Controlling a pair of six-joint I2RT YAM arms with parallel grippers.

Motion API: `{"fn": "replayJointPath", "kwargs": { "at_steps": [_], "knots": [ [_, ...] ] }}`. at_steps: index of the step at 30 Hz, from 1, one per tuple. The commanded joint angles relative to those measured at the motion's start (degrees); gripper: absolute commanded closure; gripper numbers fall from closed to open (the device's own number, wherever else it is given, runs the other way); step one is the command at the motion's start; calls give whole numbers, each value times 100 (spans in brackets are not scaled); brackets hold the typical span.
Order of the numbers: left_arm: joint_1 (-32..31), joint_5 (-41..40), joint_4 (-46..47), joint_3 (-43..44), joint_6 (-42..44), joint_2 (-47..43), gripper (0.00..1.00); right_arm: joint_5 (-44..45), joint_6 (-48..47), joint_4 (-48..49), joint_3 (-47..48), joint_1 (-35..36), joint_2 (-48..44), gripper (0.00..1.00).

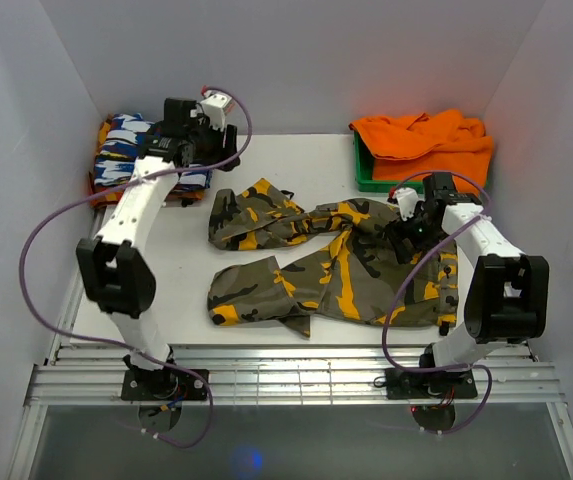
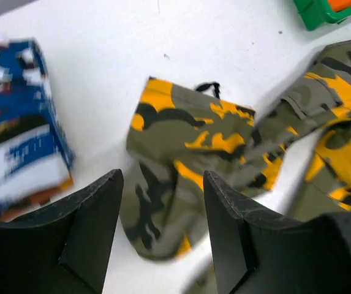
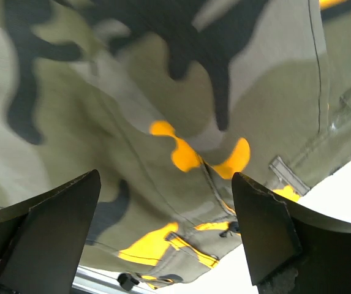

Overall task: Fold and stack the trousers
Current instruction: Flatten the trousers out

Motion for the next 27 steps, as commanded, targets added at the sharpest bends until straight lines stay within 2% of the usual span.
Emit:
{"fn": "replayJointPath", "kwargs": {
  "at_steps": [1, 2, 5, 7, 10, 11, 15, 16, 17, 19, 24, 27],
  "knots": [
    [-21, 891, -955, 1396, 1151, 1124, 35, 245, -264, 110, -74, -155, 74, 7],
    [-38, 873, -1148, 2158, 1143, 1754, 35, 298, -247, 145, -110, -181, 118, 8],
    [-135, 645, -1317, 3304, 977, 2776, 41, 377, -150, 199, -233, -243, 303, 10],
    [-258, 470, -1247, 3544, 941, 3078, 41, 404, -123, 216, -338, -243, 399, 11],
    [-574, 13, -799, 3361, 853, 3272, 40, 491, -123, 268, -487, -427, 435, 12],
    [-757, -267, -615, 3282, 827, 3325, 36, 518, -123, 278, -514, -437, 444, 12],
    [-1119, -647, -351, 3010, 634, 3545, 32, 518, -97, 286, -628, -507, 435, 14],
    [-1172, -717, -272, 2835, 529, 3588, 30, 527, -97, 286, -663, -516, 435, 14],
    [-1259, -796, -132, 2746, 485, 3624, 23, 535, -88, 286, -681, -524, 409, 14],
    [-1348, -954, -34, 2536, 432, 3729, 18, 553, -71, 278, -699, -542, 400, 14],
    [-1629, -1305, 54, 2324, 344, 4001, 16, 632, -71, 260, -708, -568, 365, 14],
    [-1717, -1500, 81, 2323, 273, 4256, 19, 694, -71, 260, -690, -586, 417, 14]
  ]
}}
